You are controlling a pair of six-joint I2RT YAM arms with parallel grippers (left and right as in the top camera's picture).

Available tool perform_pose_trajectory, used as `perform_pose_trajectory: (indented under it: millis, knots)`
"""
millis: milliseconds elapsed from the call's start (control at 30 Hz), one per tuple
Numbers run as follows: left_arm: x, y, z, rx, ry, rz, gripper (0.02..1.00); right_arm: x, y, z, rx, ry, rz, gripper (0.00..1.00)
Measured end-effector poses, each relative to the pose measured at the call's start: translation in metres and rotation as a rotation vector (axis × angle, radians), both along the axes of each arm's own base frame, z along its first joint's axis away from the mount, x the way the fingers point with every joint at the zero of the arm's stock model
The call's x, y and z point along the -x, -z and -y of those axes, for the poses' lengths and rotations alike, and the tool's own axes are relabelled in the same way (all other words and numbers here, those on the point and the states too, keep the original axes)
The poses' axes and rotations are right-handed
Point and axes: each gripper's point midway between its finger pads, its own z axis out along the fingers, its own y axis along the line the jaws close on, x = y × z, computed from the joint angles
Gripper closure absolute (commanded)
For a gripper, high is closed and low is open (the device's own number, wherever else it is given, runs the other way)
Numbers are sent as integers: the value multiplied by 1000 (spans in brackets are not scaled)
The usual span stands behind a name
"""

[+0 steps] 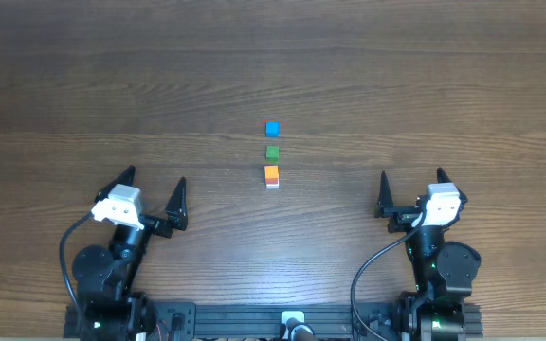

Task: Stack Cubes

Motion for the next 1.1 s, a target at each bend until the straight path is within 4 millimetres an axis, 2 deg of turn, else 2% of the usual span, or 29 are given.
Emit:
perform_pose_trajectory:
  millis: [633, 900, 1100]
  knots:
    - [0, 1, 0, 0, 0, -1, 23, 0, -1, 0, -1, 0, 2, 7]
    - [0, 1, 0, 0, 0, -1, 20, 0, -16, -3, -14, -16, 66, 7]
    - [0, 0, 0, 0, 0, -1, 23, 2, -29, -16, -39, -93, 116, 7]
